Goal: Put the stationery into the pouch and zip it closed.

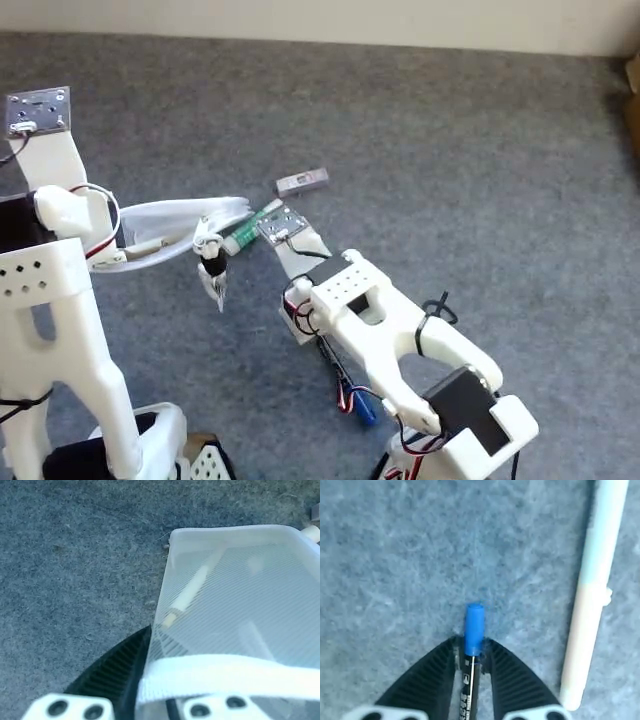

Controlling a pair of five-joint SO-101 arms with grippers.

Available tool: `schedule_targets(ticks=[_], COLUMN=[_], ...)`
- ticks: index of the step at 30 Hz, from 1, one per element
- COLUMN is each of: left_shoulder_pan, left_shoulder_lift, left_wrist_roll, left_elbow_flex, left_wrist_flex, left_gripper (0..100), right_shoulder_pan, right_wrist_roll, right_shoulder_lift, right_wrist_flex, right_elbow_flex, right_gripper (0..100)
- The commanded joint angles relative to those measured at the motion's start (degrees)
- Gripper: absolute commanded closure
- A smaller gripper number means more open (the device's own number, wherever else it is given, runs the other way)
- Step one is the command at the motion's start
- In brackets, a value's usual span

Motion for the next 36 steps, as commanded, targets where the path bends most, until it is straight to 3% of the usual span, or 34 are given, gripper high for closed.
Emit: schedule_targets(ticks=[1, 7, 23, 30, 36], left_shoulder_pan=[-0.92, -0.92, -2.68, -2.51, -2.42], left_shoulder_lift=[2.24, 2.24, 2.24, 2.24, 2.24], left_wrist_roll=[0.35, 0.35, 0.35, 0.35, 0.26], left_elbow_flex=[2.15, 2.15, 2.15, 2.15, 2.24], left_wrist_flex=[0.18, 0.18, 0.18, 0.18, 0.18], left_gripper=[99, 99, 99, 99, 99], right_shoulder_pan=[-0.92, -0.92, -1.01, -7.78, -12.44], right_wrist_roll=[0.53, 0.53, 0.09, -0.35, -6.33], right_shoulder_lift=[-3.47, -6.02, -36.09, -52.97, -64.92], right_wrist_flex=[4.97, 10.51, 21.41, 24.40, 24.31], right_elbow_flex=[-0.22, -2.15, -2.24, -2.24, -2.68], right_gripper=[99.3, 99.3, 99.3, 99.3, 99.3])
